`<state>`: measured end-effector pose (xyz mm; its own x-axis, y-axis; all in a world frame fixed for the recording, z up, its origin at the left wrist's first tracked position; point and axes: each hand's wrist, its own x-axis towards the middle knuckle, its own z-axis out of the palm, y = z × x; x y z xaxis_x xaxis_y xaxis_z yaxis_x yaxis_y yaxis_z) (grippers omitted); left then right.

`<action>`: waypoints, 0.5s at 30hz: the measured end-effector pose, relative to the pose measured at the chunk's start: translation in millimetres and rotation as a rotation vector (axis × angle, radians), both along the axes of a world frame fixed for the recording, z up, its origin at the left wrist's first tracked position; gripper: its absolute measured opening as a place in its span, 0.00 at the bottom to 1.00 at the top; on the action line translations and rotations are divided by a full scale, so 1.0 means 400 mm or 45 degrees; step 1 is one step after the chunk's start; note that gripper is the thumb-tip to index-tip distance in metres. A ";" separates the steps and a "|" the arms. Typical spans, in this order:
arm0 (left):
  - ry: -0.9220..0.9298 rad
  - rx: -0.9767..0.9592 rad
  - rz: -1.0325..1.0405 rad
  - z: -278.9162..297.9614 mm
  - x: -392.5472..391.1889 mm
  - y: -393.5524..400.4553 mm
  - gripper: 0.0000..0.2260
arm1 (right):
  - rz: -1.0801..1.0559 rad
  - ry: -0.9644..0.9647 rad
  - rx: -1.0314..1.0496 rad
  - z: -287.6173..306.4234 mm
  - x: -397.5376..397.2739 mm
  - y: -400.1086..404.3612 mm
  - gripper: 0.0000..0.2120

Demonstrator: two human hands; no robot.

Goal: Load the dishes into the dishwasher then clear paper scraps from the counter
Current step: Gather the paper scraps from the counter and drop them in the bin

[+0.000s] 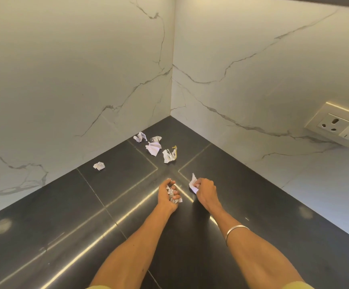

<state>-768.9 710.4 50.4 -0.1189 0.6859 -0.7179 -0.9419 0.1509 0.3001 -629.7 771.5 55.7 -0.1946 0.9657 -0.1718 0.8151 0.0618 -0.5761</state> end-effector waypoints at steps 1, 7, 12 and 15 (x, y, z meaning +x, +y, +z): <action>0.024 -0.008 -0.006 0.002 -0.005 -0.011 0.10 | 0.031 -0.029 0.002 0.001 -0.009 -0.019 0.08; 0.120 -0.053 0.019 -0.002 -0.037 -0.064 0.08 | 0.165 -0.209 0.081 0.011 -0.034 -0.093 0.12; 0.141 -0.095 0.096 0.027 -0.072 -0.104 0.09 | 0.158 -0.158 -0.058 0.048 -0.085 -0.109 0.09; 0.196 -0.137 0.161 0.042 -0.091 -0.121 0.10 | 0.306 0.081 -0.129 0.085 -0.140 -0.125 0.10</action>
